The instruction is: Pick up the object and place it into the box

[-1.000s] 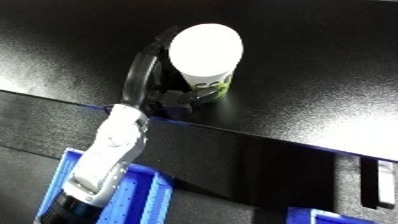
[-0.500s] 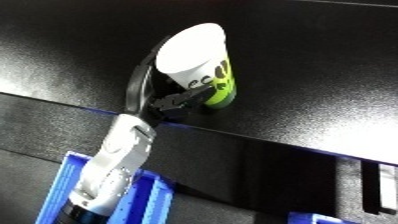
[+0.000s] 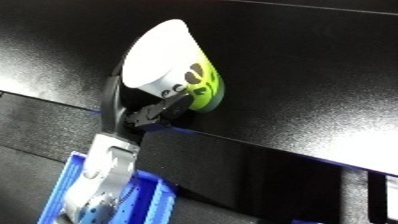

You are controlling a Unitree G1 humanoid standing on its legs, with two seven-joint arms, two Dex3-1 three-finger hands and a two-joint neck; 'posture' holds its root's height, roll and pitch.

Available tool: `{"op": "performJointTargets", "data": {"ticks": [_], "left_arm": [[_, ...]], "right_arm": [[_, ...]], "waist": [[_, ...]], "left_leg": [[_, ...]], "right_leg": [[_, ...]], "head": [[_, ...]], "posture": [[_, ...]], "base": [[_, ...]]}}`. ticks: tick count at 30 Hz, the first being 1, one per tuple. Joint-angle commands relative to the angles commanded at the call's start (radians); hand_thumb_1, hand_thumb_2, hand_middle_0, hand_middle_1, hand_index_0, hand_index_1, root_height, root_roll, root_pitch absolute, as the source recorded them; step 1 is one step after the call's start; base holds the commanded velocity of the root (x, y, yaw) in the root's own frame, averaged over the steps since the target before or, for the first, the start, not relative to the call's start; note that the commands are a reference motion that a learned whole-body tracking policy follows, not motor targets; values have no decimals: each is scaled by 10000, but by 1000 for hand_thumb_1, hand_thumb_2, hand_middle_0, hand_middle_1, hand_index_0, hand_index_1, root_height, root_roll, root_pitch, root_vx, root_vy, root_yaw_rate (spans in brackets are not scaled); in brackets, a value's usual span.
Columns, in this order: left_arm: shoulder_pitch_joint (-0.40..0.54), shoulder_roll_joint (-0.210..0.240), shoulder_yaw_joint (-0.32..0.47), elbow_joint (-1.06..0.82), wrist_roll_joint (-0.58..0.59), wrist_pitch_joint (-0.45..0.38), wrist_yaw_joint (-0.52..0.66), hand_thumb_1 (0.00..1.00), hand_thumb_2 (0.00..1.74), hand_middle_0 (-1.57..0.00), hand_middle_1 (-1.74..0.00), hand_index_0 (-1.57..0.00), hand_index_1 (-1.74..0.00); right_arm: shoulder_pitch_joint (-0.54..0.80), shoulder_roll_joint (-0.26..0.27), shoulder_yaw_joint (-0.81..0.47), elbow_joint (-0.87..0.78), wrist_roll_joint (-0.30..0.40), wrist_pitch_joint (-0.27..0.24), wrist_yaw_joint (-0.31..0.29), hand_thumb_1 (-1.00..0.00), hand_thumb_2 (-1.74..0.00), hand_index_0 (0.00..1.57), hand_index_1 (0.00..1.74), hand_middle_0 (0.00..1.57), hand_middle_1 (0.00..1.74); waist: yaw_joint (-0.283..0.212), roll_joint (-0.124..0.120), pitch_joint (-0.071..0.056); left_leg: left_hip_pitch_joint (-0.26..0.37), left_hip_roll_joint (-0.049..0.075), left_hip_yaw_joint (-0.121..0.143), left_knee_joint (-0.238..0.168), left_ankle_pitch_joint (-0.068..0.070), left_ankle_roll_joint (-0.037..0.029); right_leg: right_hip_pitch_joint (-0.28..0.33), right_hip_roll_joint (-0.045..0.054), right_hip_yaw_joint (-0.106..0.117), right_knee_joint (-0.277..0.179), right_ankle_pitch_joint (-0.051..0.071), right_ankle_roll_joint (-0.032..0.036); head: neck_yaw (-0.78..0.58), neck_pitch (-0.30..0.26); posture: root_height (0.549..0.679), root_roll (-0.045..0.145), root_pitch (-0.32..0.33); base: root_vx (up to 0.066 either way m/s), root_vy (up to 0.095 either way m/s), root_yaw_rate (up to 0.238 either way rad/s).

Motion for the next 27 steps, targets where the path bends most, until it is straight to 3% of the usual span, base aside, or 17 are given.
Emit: {"op": "performJointTargets", "data": {"ticks": [10, 18, 27], "left_arm": [[1351, 1122, 1787, -544, 2337, -548, 965, 1000, 1740, -1570, -1740, -1570, -1740], [3318, 1419, 3169, 628, 3367, -1636, 1901, 1000, 1740, -1570, -1740, -1570, -1740], [4609, 1493, 3958, 3847, 2663, -3601, 3083, 1000, 1740, -1570, -1740, -1570, -1740]], "right_arm": [[546, -21, -424, -113, 119, -271, -5, 0, 0, 0, 0, 0, 0], [793, -57, -666, -306, 91, -282, -110, 0, 0, 0, 0, 0, 0], [855, -133, -672, -197, 155, -279, -105, 0, 0, 0, 0, 0, 0]], "waist": [[373, 239, 0], [614, 408, 0], [657, 374, 0]], "left_leg": [[-14, -64, -88, -161, 80, -52], [-22, -117, -126, -173, 108, -68], [-24, -99, -146, -69, 111, -52]], "right_leg": [[20, -89, -76, 24, -141, -133], [98, -139, -111, 71, -318, -248], [247, -98, -172, 52, -456, -298]], "head": [[587, 16], [597, -46], [-266, -156]], "posture": [[609, 40, 7], [609, 46, 9], [608, 47, 6]], "base": [[0, -4, 76], [4, 15, 53], [9, 5, 4]]}}
